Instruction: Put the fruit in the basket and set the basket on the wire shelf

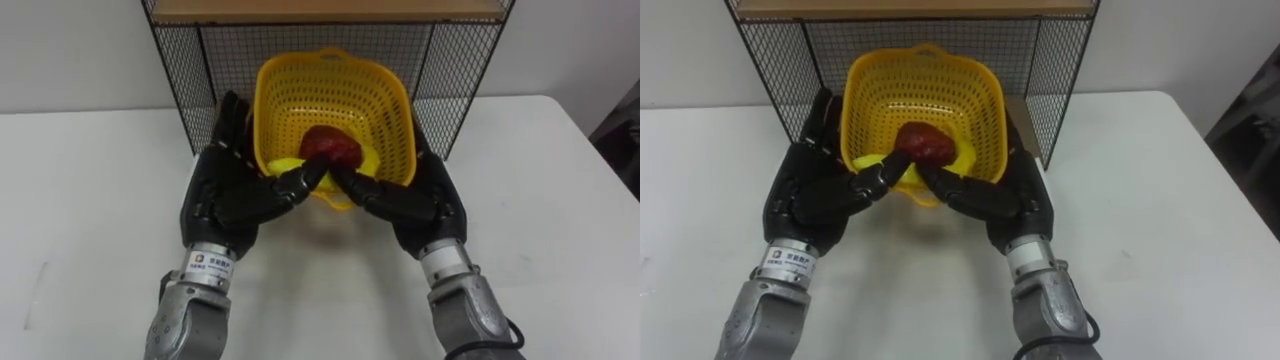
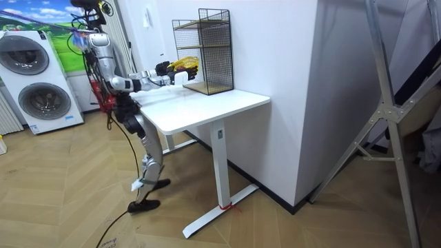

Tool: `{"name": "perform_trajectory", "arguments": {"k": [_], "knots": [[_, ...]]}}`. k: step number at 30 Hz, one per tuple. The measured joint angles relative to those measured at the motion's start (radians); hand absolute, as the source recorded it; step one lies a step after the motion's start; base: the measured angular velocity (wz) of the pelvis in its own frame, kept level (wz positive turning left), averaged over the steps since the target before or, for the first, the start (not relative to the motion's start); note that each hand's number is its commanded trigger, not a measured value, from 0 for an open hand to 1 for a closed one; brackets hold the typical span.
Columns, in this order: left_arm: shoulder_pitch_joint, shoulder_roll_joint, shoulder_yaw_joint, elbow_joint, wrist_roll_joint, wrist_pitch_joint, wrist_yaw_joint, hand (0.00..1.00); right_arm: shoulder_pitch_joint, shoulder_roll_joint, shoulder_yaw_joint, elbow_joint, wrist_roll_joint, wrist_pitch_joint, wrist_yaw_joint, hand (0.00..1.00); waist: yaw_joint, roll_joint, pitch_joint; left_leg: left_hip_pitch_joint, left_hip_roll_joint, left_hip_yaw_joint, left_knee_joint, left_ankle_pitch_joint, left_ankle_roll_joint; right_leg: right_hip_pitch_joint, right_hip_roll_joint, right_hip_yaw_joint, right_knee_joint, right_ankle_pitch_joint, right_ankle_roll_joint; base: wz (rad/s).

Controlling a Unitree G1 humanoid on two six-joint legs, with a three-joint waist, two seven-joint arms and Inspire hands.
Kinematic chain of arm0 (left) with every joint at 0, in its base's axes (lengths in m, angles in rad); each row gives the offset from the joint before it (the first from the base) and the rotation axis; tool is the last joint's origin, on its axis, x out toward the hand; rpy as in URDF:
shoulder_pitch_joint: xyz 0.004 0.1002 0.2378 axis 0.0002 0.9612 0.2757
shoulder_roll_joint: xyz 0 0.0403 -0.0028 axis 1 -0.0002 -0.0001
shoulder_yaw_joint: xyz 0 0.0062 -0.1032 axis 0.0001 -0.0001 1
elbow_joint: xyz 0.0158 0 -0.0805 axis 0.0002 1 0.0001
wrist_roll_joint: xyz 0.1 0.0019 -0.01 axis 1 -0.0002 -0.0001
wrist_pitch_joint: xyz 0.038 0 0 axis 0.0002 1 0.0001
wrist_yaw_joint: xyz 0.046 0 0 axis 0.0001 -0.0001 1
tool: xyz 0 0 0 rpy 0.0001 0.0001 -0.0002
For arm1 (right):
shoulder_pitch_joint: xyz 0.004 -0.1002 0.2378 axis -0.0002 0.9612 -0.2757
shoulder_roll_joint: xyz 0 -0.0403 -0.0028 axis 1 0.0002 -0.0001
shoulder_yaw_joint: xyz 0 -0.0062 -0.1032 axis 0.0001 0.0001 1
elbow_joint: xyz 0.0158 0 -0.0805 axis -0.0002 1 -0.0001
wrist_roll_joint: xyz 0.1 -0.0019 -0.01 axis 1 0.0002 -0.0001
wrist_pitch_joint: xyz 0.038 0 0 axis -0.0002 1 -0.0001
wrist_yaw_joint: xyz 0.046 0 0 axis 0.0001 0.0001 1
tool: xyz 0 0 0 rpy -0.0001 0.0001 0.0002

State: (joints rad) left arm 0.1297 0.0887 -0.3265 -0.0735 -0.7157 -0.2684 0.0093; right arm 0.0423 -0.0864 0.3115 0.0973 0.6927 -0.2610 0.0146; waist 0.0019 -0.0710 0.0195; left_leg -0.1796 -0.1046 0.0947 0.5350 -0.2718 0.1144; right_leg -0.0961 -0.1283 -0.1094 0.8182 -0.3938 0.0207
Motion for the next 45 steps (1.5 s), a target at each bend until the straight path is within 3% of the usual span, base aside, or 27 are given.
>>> {"name": "perform_trajectory", "arguments": {"k": [2,3,5,6,7,8,9,10,11,13,18,20,22,33,40,45], "knots": [[-0.004,0.001,0.002,0.002,0.000,0.001,0.000,0.00,-0.003,0.001,-0.001,0.000,-0.001,0.000,0.000,0.00,0.000,0.000,0.0046,0.017,-0.015,0.002,0.003,-0.011,0.011,-0.030,-0.024,0.000,0.093,0.033,0.015,0.02],[-0.006,0.001,0.004,0.001,0.000,0.001,0.000,0.00,-0.006,0.003,-0.001,0.000,-0.002,0.000,0.000,0.00,0.001,0.003,0.0080,0.025,-0.015,-0.003,0.001,-0.013,0.014,-0.044,-0.027,-0.004,0.120,0.062,0.014,0.05],[-0.005,0.000,0.006,0.001,0.000,0.001,0.000,0.00,-0.006,0.005,-0.001,0.000,-0.019,0.000,0.000,0.00,-0.007,0.010,0.0167,0.031,-0.012,-0.023,-0.002,-0.011,0.014,-0.051,-0.019,-0.009,0.119,0.082,0.026,0.05],[-0.005,0.000,0.006,0.002,0.002,0.000,0.005,0.00,-0.006,0.002,-0.002,0.000,-0.049,0.000,0.000,0.00,-0.010,0.022,0.0175,0.029,-0.009,-0.030,-0.008,-0.012,0.020,-0.051,-0.014,-0.008,0.096,0.060,0.033,0.04],[-0.005,0.000,0.007,0.002,0.002,0.000,0.008,0.00,-0.008,-0.001,-0.001,0.000,-0.057,0.000,0.000,0.00,-0.008,0.019,0.0145,0.029,-0.009,-0.030,-0.016,-0.004,0.026,-0.052,-0.013,-0.005,0.060,0.039,0.033,0.00],[-0.007,0.000,0.006,0.004,0.002,-0.001,0.010,0.00,-0.014,-0.003,-0.001,0.000,-0.059,0.000,0.000,0.00,-0.009,0.028,0.0173,0.029,-0.008,-0.029,-0.023,0.005,0.022,-0.058,-0.013,-0.001,-0.041,0.016,0.031,0.05],[-0.007,0.001,0.004,0.012,0.001,-0.002,0.010,0.00,-0.014,-0.002,-0.001,0.001,-0.059,0.001,-0.001,0.00,-0.015,0.031,0.0189,0.028,-0.008,-0.025,-0.023,0.007,0.019,-0.063,-0.012,-0.004,-0.158,0.035,0.031,0.09],[-0.008,-0.002,0.003,0.021,0.001,-0.002,0.010,0.00,-0.014,-0.003,0.000,0.002,-0.059,0.001,-0.002,0.00,-0.020,0.035,0.0193,0.028,-0.006,-0.025,-0.020,0.006,0.020,-0.064,-0.012,-0.008,-0.187,0.061,0.018,0.12],[-0.007,-0.005,-0.004,0.043,0.001,0.000,0.011,0.00,-0.013,-0.005,-0.001,0.008,-0.060,0.002,-0.009,0.00,-0.022,0.052,0.0047,0.027,0.004,-0.029,-0.025,0.008,0.016,-0.052,-0.002,-0.021,-0.227,0.076,0.013,0.00],[-0.013,-0.004,-0.005,0.044,0.001,0.000,0.011,0.00,-0.022,-0.001,-0.004,0.009,-0.066,0.001,-0.014,0.00,-0.022,0.056,0.0044,0.033,0.012,-0.036,-0.051,0.023,0.006,-0.039,0.014,-0.031,-0.271,0.095,0.006,-0.03],[-0.023,-0.005,-0.008,0.044,0.001,-0.002,0.011,0.00,-0.036,0.000,-0.014,0.009,-0.065,0.001,-0.014,0.00,-0.022,0.038,-0.0008,0.064,0.043,-0.023,-0.098,0.041,-0.006,0.007,0.054,-0.017,-0.361,0.137,0.004,-0.10],[-0.023,-0.005,-0.008,0.043,0.001,-0.003,0.011,0.00,-0.036,0.000,-0.014,0.008,-0.066,0.001,-0.014,0.00,-0.023,0.030,-0.0075,0.072,0.049,-0.023,-0.115,0.046,-0.015,0.017,0.064,-0.012,-0.389,0.150,0.006,-0.12],[-0.023,-0.004,-0.009,0.042,0.001,-0.003,0.011,0.00,-0.038,0.000,-0.014,0.008,-0.066,0.001,-0.014,0.00,-0.024,0.024,-0.0086,0.080,0.055,-0.019,-0.125,0.051,-0.017,0.029,0.071,-0.012,-0.410,0.163,0.002,-0.06],[-0.023,0.002,-0.011,0.042,0.014,-0.004,0.011,0.00,-0.040,0.000,-0.017,0.008,-0.072,0.001,-0.016,0.00,-0.020,0.031,-0.0024,0.091,0.069,-0.014,-0.170,0.072,-0.021,0.061,0.097,0.003,-0.515,0.222,0.002,-0.03],[-0.029,0.002,-0.008,0.044,0.036,0.003,0.019,0.00,-0.040,-0.001,-0.017,0.008,-0.072,0.002,-0.017,0.00,-0.017,0.038,0.0020,0.096,0.074,-0.007,-0.194,0.085,-0.022,0.066,0.102,0.004,-0.545,0.245,-0.008,-0.03],[-0.103,0.006,0.001,0.105,0.087,0.038,0.030,0.00,-0.080,-0.009,-0.026,0.096,-0.047,0.024,-0.029,0.00,-0.019,0.046,0.0072,0.120,0.074,-0.010,-0.215,0.095,-0.027,0.094,0.103,-0.004,-0.574,0.253,-0.003,0.01]]}}
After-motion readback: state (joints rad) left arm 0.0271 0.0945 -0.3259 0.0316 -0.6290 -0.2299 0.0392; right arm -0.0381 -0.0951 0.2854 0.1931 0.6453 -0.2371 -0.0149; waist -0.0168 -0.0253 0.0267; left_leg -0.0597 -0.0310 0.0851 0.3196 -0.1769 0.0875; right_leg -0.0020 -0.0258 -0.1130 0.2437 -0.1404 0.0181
